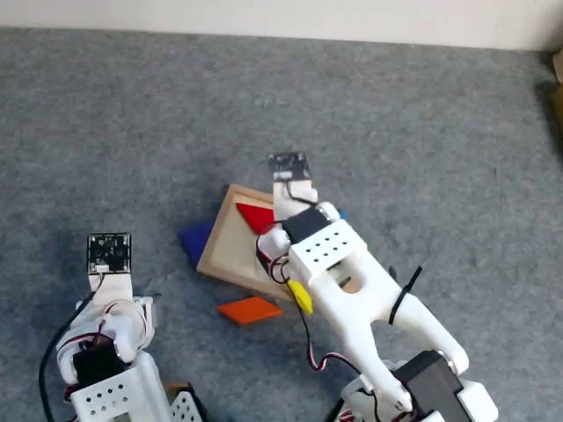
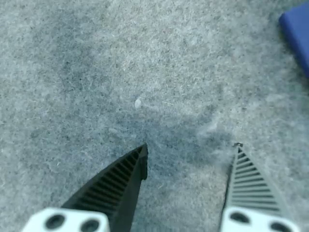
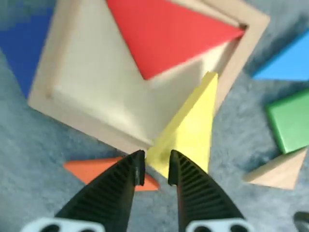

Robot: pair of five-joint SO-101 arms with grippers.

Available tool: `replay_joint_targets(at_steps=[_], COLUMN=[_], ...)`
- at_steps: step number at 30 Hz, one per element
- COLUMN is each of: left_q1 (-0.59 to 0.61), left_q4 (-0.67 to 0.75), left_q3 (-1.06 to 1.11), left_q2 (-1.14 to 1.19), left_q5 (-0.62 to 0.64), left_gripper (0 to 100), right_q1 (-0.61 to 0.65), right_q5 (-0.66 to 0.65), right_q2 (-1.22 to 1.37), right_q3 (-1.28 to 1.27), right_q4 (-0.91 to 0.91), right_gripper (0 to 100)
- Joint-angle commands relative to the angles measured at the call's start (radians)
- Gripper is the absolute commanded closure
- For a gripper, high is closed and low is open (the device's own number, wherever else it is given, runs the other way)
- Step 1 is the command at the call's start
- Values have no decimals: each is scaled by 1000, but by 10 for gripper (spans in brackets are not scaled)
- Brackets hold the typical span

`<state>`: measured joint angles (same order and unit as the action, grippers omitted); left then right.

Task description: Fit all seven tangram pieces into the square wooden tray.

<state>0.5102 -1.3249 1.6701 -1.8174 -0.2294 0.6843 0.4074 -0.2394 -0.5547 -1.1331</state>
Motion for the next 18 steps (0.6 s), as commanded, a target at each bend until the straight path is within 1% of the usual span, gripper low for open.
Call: replay_joint_targets(at_steps=[1,5,9,11,14,18], left_q1=[4,4,5,7,7,7], left_q4=[0,0,0,-2,-2,-2], left_q3=[-35,-35,-35,-35,-35,-35], left_q2=[-7,-7,-7,-7,-7,-7], left_q5=[11,11,11,11,11,11], left_gripper=[734,734,734,734,734,734], right_q1=[-15,-16,-31,-38,-51,-67], right_q5=[71,135,150,150,150,144], right_q2=[19,127,180,170,133,104], right_q3=[82,84,94,124,171,231], right_q4=[74,171,249,243,186,38], right_gripper=[924,924,925,925,925,925])
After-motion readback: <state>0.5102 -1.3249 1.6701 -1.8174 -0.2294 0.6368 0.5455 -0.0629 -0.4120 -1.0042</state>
